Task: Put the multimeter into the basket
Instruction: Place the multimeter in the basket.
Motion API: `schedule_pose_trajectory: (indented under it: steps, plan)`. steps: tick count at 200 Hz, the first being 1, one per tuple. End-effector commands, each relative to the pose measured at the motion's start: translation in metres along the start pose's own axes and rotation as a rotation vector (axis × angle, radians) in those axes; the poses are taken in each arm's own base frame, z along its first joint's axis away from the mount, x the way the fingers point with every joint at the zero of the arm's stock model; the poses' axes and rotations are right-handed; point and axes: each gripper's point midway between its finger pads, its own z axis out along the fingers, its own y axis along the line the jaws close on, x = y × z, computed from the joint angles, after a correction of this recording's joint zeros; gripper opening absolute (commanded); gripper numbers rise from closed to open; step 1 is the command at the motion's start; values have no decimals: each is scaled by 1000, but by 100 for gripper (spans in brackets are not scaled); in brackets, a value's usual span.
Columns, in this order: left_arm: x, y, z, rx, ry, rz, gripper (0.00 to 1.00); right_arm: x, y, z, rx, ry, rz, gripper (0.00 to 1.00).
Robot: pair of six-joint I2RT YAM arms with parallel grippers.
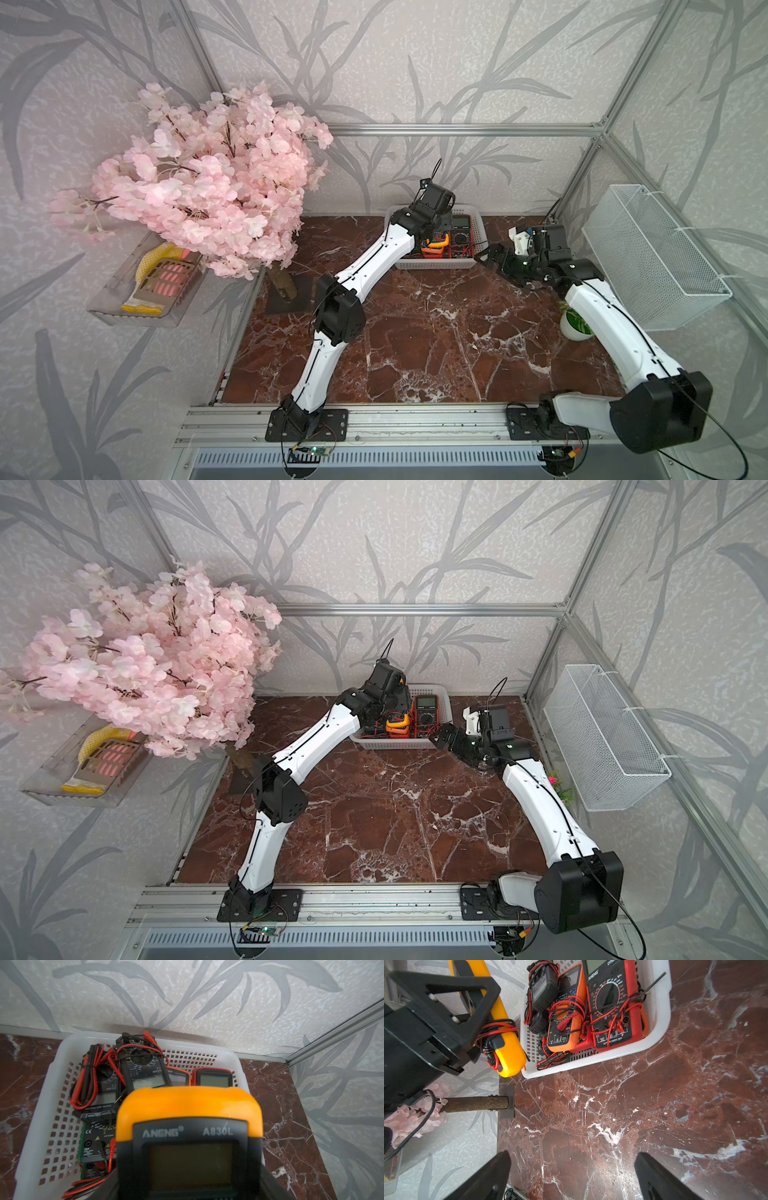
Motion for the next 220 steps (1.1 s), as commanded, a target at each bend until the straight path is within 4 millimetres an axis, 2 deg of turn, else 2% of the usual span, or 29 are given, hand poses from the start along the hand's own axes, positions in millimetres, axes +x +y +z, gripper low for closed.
schedule_pose_trajectory:
  steps: [1, 44, 92, 156, 220]
  plan:
    - [-24, -31, -5, 118, -85, 1, 56, -7, 2, -15, -2, -51, 2, 99]
    - [-26, -53, 5, 191, -117, 8, 56, -8, -9, -20, 12, -59, 26, 99]
    - [-15, -63, 33, 203, -124, 20, 57, -2, -20, -21, 33, -53, 37, 99]
    - [-7, -60, 74, 176, -181, 26, 60, 15, -35, -24, 73, -28, 35, 99]
    - [2, -49, 99, 137, -193, 64, 62, 24, -44, -28, 90, -26, 43, 99]
